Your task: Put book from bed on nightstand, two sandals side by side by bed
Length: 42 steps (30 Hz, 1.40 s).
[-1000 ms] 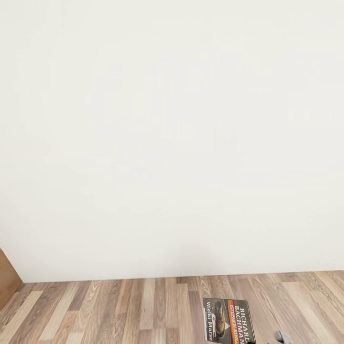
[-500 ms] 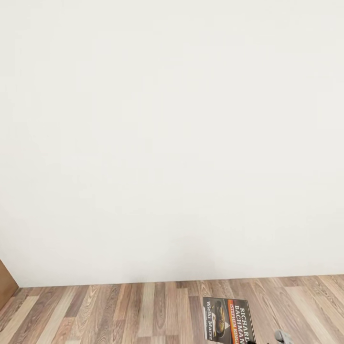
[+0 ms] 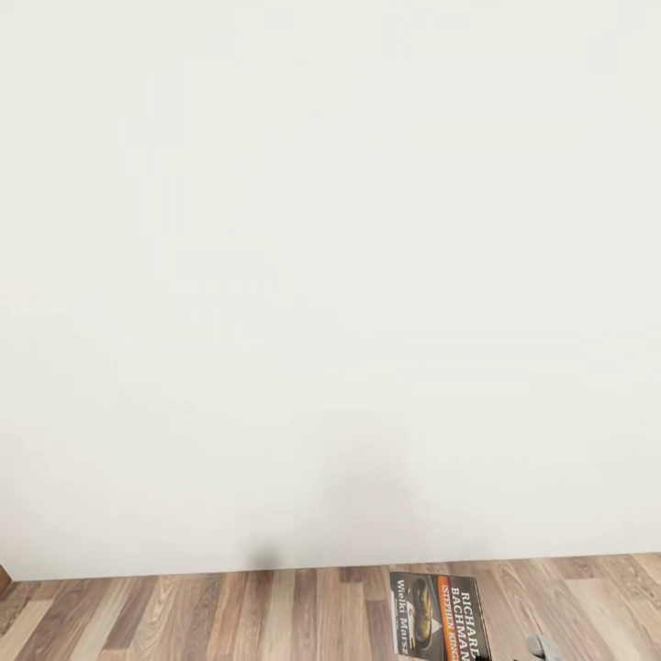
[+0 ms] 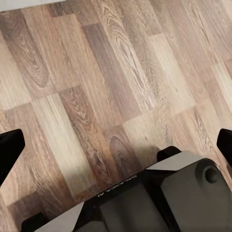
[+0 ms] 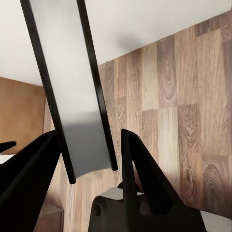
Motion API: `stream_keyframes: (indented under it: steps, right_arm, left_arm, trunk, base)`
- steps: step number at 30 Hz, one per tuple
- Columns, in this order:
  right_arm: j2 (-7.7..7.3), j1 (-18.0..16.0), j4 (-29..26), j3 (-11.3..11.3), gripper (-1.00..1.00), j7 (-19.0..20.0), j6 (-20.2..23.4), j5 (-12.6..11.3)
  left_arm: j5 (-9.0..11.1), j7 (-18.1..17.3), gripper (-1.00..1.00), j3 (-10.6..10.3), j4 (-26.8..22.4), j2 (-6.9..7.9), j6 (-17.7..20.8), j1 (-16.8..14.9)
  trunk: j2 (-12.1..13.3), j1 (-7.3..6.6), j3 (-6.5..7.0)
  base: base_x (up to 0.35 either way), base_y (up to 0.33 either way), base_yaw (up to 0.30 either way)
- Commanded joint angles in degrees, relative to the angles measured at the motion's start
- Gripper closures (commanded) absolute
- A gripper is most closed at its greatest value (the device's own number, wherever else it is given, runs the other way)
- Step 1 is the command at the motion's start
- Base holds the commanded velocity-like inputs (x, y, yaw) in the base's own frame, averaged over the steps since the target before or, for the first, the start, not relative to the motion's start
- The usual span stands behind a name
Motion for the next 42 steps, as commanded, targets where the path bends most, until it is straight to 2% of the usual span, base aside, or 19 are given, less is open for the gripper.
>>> stream_keyframes:
  steps: [1,19,42]
  right_arm:
    - [-0.02,-0.01,-0.01,0.07,1.00,0.16,0.48,-0.58]
    - [-0.02,-0.03,-0.05,0.07,1.00,0.24,0.48,-0.58]
    - [-0.02,-0.04,-0.07,0.07,1.00,0.25,0.48,-0.58]
  left_arm:
    - [0.57,-0.08,-1.00,-0.48,0.10,0.02,-0.24,-0.05]
    - [0.57,-0.08,-1.00,-0.49,0.10,0.03,-0.24,-0.05]
    - [0.57,-0.09,-1.00,-0.49,0.10,-0.01,-0.30,-0.05]
  trunk:
    - [-0.06,0.06,-0.05]
    - [-0.06,0.06,-0.05]
    - [-0.06,0.06,-0.05]
  base:
    - [0.330,0.000,0.000]
    - [0.315,0.000,0.000]
    - [0.028,0.000,-0.171]
